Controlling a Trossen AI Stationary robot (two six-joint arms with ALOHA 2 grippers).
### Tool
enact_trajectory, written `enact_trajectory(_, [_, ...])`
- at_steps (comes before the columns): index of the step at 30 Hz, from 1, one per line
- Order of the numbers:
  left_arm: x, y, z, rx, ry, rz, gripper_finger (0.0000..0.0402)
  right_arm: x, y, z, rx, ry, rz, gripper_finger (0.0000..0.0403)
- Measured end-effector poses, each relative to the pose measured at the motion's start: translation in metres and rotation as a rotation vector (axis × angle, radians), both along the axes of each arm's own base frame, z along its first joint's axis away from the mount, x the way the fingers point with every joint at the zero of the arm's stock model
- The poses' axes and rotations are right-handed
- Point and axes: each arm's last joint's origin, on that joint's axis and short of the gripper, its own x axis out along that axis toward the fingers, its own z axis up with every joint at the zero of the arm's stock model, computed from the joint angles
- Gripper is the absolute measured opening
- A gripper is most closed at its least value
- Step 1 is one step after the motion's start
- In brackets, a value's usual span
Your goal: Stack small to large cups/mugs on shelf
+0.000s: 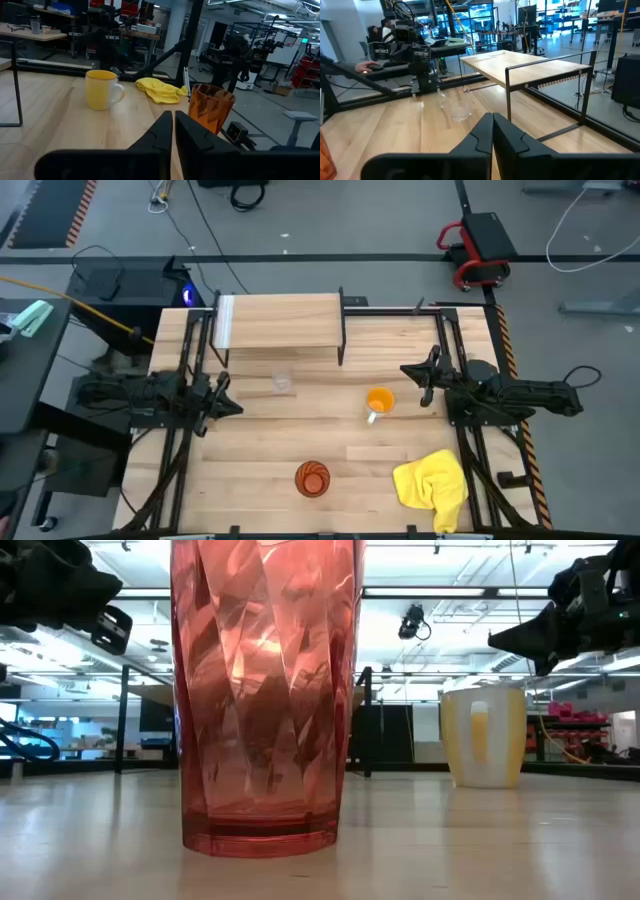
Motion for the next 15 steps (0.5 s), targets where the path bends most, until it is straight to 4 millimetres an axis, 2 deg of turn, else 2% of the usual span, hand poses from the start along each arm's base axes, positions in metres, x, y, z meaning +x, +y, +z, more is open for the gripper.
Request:
enact_trajectory(8, [0.0,0.0,0.0,0.0,0.0,0.0,0.0036,0.0,0.0,-0.0001,0.0,0.0,0.0,0.0015])
enact_trajectory(15, [0.0,0.0,0.0,0.0,0.0,0.0,0.0027,0.0,0.0,-0.0001,0.0,0.0,0.0,0.0015])
